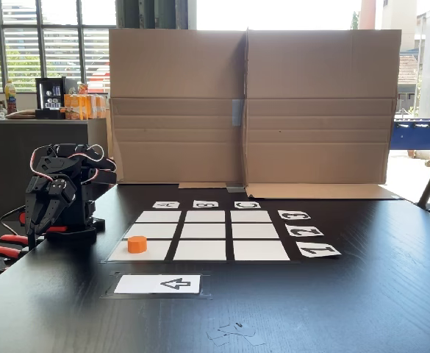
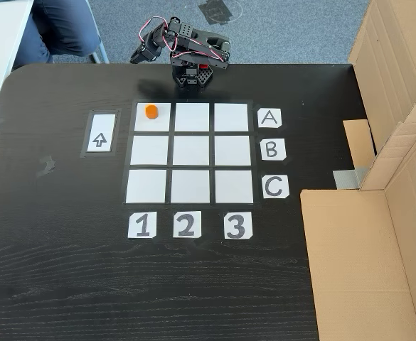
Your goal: Pick up the round, orange token and place it in the grid on square A1.
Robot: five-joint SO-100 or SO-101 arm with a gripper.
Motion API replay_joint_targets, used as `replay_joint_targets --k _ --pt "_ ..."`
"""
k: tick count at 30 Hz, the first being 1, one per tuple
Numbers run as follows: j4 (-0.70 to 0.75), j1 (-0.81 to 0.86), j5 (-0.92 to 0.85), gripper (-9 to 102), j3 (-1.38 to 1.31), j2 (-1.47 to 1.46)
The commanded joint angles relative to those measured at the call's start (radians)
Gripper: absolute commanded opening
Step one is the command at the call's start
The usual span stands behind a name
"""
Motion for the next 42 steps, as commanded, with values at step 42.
replay_joint_targets --k 42 --pt "-0.025 0.025 -0.029 4 0.025 0.008"
